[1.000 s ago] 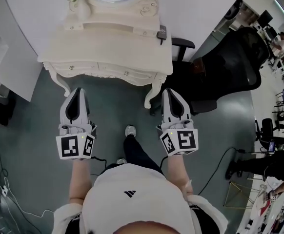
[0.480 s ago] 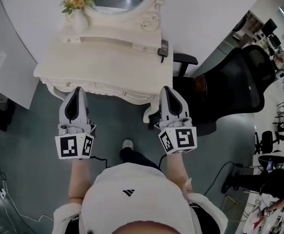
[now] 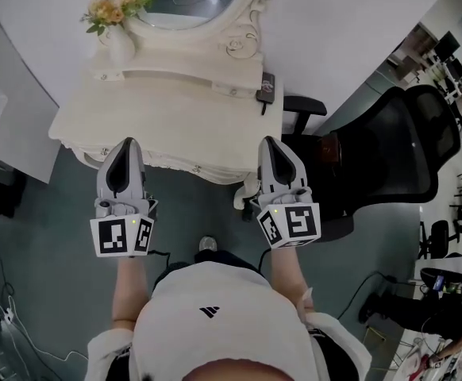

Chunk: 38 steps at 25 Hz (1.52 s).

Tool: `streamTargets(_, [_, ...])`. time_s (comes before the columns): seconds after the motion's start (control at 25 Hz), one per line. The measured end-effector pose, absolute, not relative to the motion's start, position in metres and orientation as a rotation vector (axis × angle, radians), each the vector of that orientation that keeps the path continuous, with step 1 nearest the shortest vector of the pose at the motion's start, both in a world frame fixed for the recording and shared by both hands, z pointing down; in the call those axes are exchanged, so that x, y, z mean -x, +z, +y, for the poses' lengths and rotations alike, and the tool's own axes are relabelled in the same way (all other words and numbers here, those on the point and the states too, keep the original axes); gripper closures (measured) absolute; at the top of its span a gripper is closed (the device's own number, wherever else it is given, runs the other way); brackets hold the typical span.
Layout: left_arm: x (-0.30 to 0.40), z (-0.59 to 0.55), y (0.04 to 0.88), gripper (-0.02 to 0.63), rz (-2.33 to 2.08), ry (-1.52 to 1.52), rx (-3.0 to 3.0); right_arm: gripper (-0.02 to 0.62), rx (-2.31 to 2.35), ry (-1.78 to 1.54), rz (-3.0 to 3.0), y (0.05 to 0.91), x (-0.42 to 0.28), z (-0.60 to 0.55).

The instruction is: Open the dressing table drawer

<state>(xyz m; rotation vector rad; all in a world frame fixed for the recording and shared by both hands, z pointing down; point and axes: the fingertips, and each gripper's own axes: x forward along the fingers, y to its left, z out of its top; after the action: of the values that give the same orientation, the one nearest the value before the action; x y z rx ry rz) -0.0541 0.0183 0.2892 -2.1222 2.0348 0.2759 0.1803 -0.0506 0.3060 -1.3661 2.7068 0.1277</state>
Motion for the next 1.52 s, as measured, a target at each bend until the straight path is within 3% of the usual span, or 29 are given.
streamTargets(0.64, [0.073, -0.047, 0.299, 0.597, 2.042, 0.246, 2.14, 0.606, 1.377, 0.102, 2.722, 0.316, -0.16, -0.115])
streamTargets(1.52, [0.164, -0.207, 0.303, 0.598, 1.918, 0.262, 2.295, 0.606, 1.562, 0.088, 2.638, 0.321, -0.077, -0.246])
